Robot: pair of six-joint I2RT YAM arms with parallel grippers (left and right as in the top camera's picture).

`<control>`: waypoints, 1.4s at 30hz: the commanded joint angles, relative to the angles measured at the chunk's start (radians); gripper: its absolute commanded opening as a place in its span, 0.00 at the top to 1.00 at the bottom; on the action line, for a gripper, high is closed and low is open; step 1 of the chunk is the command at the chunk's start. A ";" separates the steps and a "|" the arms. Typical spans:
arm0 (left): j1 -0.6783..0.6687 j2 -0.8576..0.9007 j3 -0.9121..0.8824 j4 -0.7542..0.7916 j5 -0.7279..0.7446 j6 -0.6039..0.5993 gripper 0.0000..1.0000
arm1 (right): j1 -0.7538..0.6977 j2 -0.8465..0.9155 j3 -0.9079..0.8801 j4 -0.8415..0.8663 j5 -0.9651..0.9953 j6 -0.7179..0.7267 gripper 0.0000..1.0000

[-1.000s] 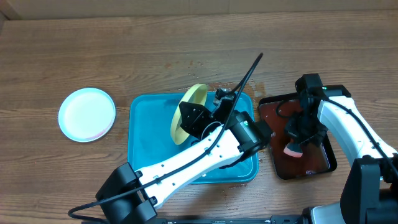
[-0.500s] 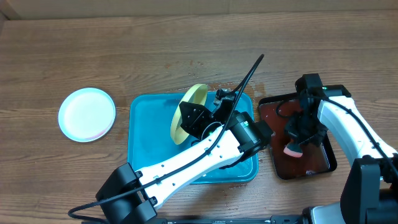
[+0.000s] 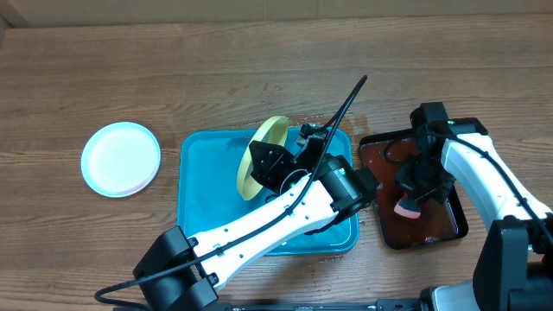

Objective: Clean dirty plates on tray and stack at the side
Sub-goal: 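Tilt the yellow plate upright over the black tray with the left gripper, then carry the yellow plate leftward to the white plate at left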

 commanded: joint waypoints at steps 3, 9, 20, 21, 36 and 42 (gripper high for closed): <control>-0.006 0.008 0.019 -0.002 -0.039 -0.034 0.95 | -0.005 -0.014 -0.006 0.001 -0.001 0.000 0.96; -0.001 0.008 0.019 -0.002 -0.012 -0.087 0.95 | -0.005 -0.014 -0.006 0.001 -0.001 0.000 0.96; 0.178 -0.027 0.031 0.018 0.359 -0.317 0.95 | -0.005 -0.014 -0.006 0.001 -0.002 0.001 0.96; 0.196 -0.043 0.039 0.029 0.385 -0.317 0.95 | -0.005 -0.014 -0.006 0.001 -0.002 0.001 0.96; 0.559 -0.322 0.065 0.467 0.977 0.050 0.95 | -0.005 -0.014 -0.006 0.006 -0.019 -0.004 0.96; 0.801 -0.322 -0.021 0.504 1.036 0.020 0.95 | -0.005 -0.014 -0.006 0.006 -0.020 -0.003 0.96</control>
